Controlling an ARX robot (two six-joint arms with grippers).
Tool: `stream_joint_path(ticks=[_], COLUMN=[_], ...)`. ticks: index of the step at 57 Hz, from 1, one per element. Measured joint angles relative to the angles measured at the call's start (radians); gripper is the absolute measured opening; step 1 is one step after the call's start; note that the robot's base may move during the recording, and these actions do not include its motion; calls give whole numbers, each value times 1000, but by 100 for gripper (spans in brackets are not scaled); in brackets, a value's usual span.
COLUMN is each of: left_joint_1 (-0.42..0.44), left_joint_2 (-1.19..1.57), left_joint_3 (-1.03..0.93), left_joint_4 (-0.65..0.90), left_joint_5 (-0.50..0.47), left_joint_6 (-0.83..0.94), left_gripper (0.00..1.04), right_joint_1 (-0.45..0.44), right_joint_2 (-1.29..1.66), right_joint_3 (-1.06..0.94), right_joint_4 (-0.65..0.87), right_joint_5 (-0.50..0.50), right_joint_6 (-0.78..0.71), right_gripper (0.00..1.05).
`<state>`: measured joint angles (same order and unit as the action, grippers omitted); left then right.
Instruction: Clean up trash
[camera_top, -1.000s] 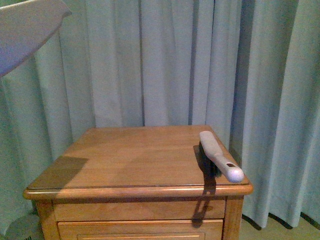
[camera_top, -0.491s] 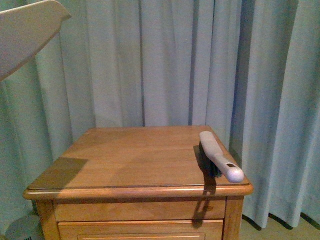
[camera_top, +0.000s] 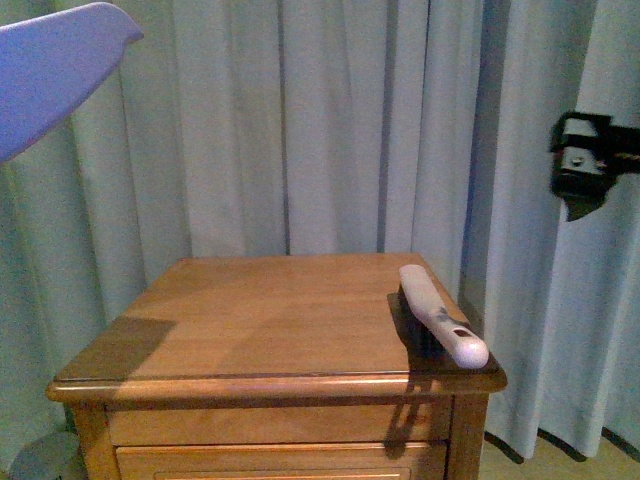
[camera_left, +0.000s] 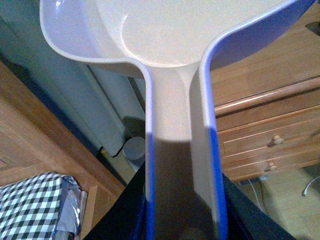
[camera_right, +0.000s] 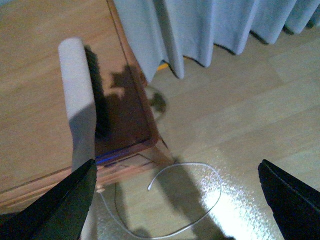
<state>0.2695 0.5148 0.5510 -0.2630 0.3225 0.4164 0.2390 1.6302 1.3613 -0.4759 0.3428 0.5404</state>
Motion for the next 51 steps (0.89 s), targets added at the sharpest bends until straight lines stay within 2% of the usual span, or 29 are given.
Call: stream_joint_path(ticks=[14,43,49,51], left_joint_1=[0,0,0,0], left_joint_2=[0,0,0,0], left_joint_3=[0,0,0,0], left_joint_4=[0,0,0,0], left_joint_5=[0,0,0,0], left_joint_6=[0,0,0,0], left_gripper=[27,27,27,27], right_joint_1=[74,133,133,134], right_joint_2=[202,384,399,402], right_joint_3=[159,239,240,240], right_joint_4=[-80,-89,-86,-80], right_joint_5=[5,5,6,5], right_joint_6=[92,145,146,146], right_gripper=[97,97,83,75])
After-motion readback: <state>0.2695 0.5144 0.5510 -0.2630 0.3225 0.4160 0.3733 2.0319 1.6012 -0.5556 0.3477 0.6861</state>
